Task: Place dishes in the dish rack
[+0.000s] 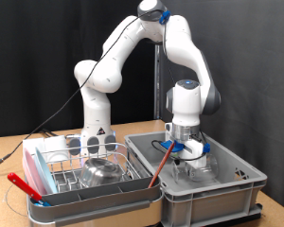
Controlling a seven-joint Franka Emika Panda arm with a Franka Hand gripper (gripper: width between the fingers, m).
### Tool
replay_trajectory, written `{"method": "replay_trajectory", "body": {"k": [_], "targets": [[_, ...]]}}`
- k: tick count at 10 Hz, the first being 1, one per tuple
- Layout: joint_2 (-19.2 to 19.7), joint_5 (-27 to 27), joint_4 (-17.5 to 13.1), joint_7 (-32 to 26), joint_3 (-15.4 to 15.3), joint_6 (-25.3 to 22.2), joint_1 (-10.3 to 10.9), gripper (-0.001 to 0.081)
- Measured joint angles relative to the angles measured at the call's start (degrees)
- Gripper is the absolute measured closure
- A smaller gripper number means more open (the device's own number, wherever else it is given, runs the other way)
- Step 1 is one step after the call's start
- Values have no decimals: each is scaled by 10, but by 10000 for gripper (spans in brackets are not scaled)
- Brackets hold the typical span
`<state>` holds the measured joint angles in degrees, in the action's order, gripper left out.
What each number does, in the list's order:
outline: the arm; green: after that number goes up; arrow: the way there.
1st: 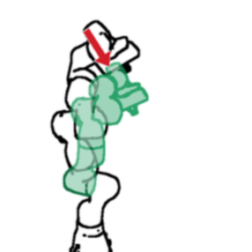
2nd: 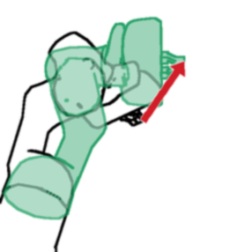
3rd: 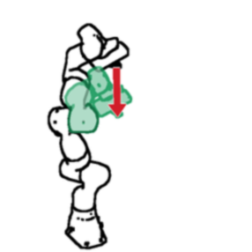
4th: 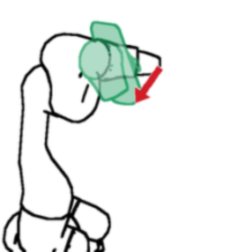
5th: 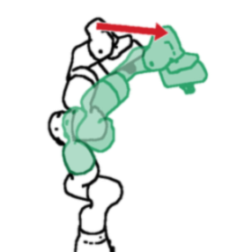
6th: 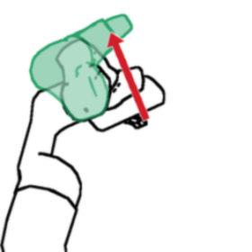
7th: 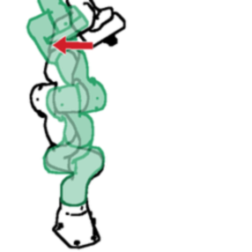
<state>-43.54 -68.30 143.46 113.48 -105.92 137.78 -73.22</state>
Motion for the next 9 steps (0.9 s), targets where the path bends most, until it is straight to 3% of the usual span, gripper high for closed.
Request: {"method": "replay_trajectory", "body": {"k": [5, 9], "targets": [[-12, 41, -6, 103, 25, -61, -1, -5], [-12, 41, -16, 127, 32, -90, -17, -5]]}}
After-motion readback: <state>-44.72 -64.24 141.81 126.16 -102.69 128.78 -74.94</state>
